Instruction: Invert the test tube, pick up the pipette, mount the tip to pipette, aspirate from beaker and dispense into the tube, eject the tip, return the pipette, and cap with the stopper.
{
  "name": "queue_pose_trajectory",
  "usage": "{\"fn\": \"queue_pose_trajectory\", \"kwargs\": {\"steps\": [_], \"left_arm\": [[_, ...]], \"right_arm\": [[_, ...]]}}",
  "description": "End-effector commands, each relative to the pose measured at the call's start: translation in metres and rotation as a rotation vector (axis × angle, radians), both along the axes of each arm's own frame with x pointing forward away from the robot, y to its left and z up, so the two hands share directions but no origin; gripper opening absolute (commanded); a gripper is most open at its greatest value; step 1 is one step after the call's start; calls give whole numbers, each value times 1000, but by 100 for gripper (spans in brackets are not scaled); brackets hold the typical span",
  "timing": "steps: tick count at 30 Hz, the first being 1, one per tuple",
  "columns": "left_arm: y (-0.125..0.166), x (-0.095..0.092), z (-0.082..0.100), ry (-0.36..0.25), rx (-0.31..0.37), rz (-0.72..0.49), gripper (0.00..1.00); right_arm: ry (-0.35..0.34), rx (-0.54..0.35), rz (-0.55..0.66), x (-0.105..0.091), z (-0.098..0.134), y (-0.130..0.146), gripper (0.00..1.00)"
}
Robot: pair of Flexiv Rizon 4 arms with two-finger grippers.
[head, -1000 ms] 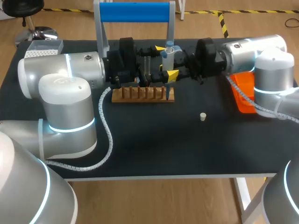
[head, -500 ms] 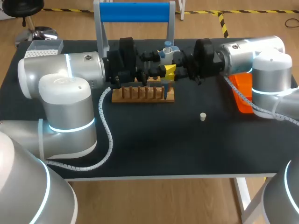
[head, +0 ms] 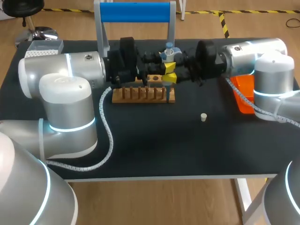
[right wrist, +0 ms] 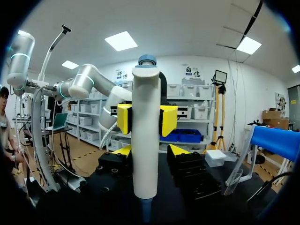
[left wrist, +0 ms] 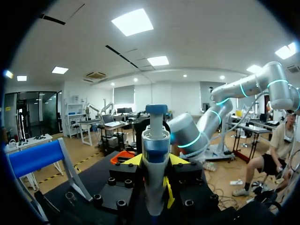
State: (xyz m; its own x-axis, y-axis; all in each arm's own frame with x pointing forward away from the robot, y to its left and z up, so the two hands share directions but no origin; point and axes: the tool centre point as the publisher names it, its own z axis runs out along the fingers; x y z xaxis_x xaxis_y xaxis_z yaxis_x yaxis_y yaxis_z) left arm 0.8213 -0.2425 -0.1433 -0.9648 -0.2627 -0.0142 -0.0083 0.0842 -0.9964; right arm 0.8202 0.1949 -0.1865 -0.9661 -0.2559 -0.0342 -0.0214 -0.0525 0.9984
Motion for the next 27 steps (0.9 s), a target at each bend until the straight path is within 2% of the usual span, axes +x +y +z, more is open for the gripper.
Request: {"fn": "queue_pose_trajectory", "kwargs": {"steps": [1, 10, 16, 22, 27], "left_arm": [[0, -2, -1, -2, -1, 5, 0], [0, -2, -1, -2, -1, 5, 0], [0, -2, -1, -2, -1, 5, 0], [0, -2, -1, -2, -1, 5, 0], [0, -2, -1, -2, -1, 5, 0]], "right_arm": [[-2, 5, 3, 1, 1, -12, 100], [-12, -7, -48, 14, -1, -67, 100], [-21, -52, -109, 33, -6, -104, 100], [-27, -128, -187, 66, -6, -132, 100], [-41, -193, -236, 108, 3, -140, 100]]}}
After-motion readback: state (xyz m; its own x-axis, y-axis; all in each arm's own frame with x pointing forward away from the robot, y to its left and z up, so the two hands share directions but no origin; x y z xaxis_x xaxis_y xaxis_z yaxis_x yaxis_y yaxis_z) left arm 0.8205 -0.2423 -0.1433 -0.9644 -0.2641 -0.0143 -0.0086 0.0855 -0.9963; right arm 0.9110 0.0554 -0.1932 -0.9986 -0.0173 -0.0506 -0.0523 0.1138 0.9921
